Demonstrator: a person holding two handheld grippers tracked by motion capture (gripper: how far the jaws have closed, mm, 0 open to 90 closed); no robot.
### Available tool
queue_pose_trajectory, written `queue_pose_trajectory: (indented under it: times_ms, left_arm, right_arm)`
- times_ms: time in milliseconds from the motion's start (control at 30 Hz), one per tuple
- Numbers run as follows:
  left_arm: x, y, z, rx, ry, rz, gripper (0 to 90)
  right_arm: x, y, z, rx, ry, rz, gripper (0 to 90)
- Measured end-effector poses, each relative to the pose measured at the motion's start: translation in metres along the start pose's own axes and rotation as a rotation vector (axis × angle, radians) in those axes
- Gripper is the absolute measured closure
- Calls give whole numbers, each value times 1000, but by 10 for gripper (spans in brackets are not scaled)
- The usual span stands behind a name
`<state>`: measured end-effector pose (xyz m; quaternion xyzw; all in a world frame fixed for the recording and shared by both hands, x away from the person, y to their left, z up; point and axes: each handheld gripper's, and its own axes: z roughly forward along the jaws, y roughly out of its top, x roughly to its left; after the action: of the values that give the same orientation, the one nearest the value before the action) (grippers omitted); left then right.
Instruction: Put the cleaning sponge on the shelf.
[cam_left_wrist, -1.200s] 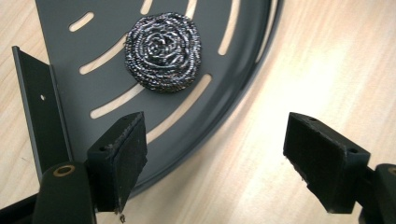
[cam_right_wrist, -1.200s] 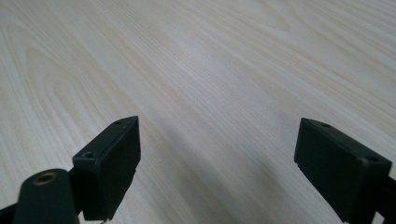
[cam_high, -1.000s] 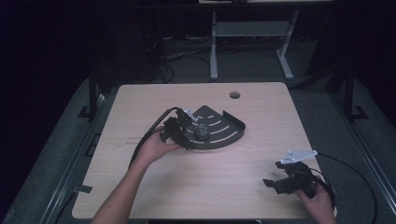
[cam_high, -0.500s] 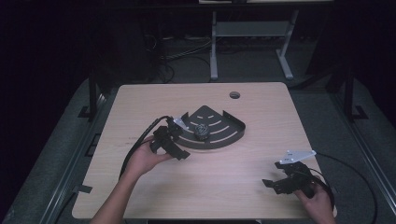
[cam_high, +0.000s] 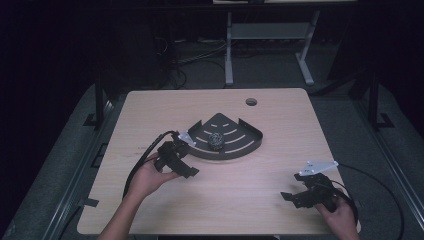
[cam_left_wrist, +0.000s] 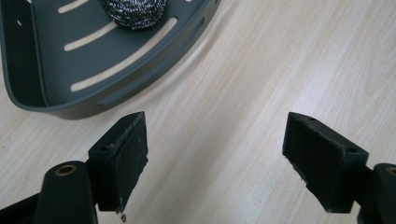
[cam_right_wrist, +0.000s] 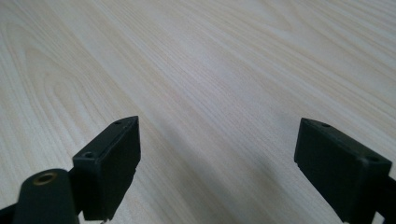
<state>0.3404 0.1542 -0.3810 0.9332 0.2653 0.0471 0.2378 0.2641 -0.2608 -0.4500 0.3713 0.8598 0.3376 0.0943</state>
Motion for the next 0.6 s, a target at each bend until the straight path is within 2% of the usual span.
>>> queue_pose_trajectory:
  times_ms: [600]
  left_arm:
    - [-6, -26, -3, -9, 4, -31, 217]
  right_arm:
    - [1, -1, -1, 3, -4, 4, 142]
